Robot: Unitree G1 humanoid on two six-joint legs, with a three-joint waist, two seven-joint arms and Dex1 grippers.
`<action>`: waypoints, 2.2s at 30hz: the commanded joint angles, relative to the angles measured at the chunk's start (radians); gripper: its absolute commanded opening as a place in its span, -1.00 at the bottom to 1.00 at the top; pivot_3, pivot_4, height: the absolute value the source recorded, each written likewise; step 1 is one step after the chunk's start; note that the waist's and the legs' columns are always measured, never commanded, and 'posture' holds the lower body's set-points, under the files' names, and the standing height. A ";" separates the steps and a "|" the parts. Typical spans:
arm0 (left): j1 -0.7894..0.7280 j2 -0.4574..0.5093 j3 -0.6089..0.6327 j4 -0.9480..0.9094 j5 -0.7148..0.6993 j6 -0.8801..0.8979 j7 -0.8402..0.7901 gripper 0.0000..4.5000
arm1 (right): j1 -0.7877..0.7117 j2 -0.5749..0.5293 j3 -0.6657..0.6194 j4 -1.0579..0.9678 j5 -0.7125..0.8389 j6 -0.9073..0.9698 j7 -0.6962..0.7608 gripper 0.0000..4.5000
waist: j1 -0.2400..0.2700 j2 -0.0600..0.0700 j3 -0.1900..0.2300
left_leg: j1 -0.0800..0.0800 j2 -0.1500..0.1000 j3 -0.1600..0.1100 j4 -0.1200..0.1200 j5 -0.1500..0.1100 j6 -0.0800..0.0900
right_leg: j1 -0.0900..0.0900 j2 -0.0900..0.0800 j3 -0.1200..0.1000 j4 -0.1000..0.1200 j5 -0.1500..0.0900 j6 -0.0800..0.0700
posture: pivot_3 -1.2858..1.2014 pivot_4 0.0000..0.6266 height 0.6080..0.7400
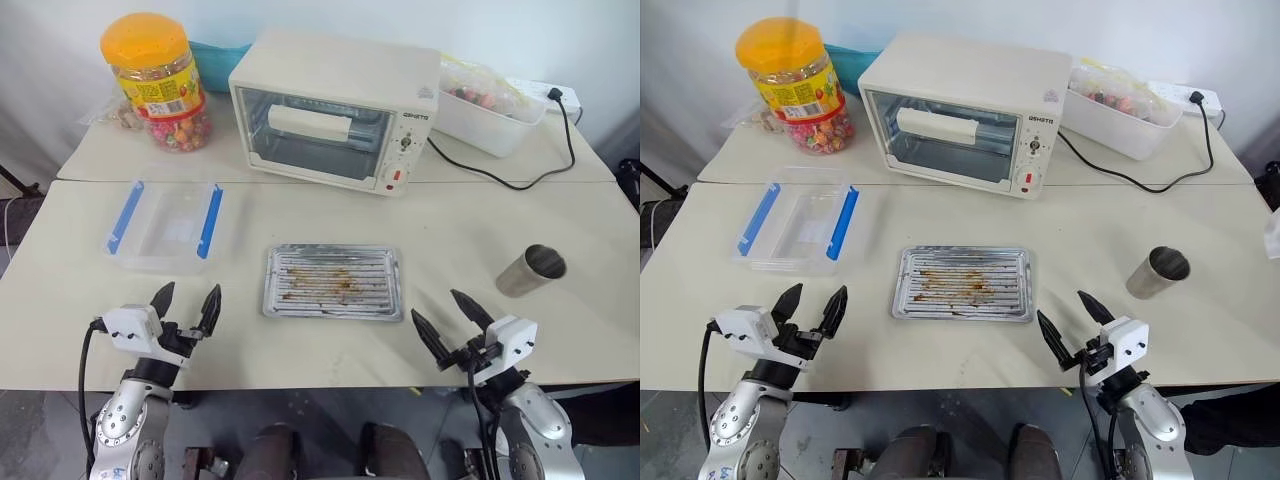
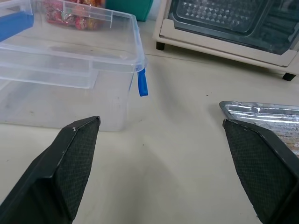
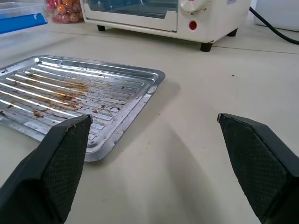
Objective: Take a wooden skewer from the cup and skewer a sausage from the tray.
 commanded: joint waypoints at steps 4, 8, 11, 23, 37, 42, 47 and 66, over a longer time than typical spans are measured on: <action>-0.025 -0.011 0.008 -0.042 0.010 -0.024 0.027 0.98 | 0.009 -0.010 -0.014 -0.037 0.027 0.013 0.007 1.00 | 0.001 0.000 0.000 | 0.000 0.000 0.000 0.000 0.000 0.000 | 0.000 0.000 0.001 0.000 0.000 0.000 | 0.03 -0.52 1.00; -0.008 -0.008 0.005 -0.064 -0.026 -0.016 0.006 0.98 | 0.000 -0.005 -0.028 -0.054 0.042 0.022 -0.005 1.00 | 0.001 0.000 0.000 | 0.000 0.001 0.001 0.000 0.000 0.000 | 0.000 0.002 0.001 0.000 0.000 0.000 | 0.03 -0.52 1.00; 0.003 0.001 0.012 -0.069 -0.021 -0.022 0.003 0.98 | -0.006 -0.007 -0.028 -0.054 0.040 0.025 -0.008 1.00 | 0.000 0.000 0.000 | 0.000 0.003 0.001 0.000 -0.001 -0.001 | 0.000 0.003 0.001 0.000 0.000 0.000 | 0.03 -0.52 1.00; -0.003 -0.014 0.035 -0.060 0.020 -0.039 0.051 0.98 | -0.049 -0.009 -0.022 -0.026 0.034 0.036 0.002 1.00 | 0.000 0.000 0.000 | 0.000 0.003 0.002 0.001 -0.001 -0.001 | -0.001 0.004 0.002 0.000 0.000 0.000 | 0.03 -0.52 1.00; 0.041 -0.031 0.056 -0.030 0.093 -0.095 0.096 0.98 | -0.026 -0.031 -0.040 -0.049 -0.026 -0.019 -0.009 1.00 | 0.001 0.000 0.000 | 0.000 0.004 0.002 0.002 -0.001 -0.002 | -0.001 0.004 0.003 0.000 0.000 0.000 | 0.03 -0.52 1.00; 0.053 -0.049 0.037 -0.030 0.128 -0.096 0.117 0.98 | -0.049 -0.013 -0.033 0.029 -0.016 -0.040 0.001 1.00 | 0.001 0.000 0.000 | 0.000 0.004 0.002 0.001 -0.001 -0.002 | -0.001 0.004 0.003 0.000 0.000 0.000 | 0.03 -0.52 1.00; 0.053 -0.056 0.038 -0.023 0.159 -0.096 0.140 0.98 | -0.064 0.013 -0.055 0.069 -0.083 -0.124 -0.062 1.00 | 0.000 0.000 0.000 | 0.000 0.004 0.003 0.002 -0.001 -0.002 | -0.001 0.004 0.003 0.000 0.000 0.000 | 0.03 -0.52 1.00; 0.003 -0.068 0.047 0.013 0.156 -0.113 0.151 0.98 | -0.136 0.057 -0.005 0.072 -0.112 -0.125 -0.120 1.00 | -0.001 0.000 0.000 | 0.000 0.005 0.003 0.002 -0.001 -0.002 | -0.002 0.005 0.003 0.001 0.000 0.000 | 0.03 -0.52 1.00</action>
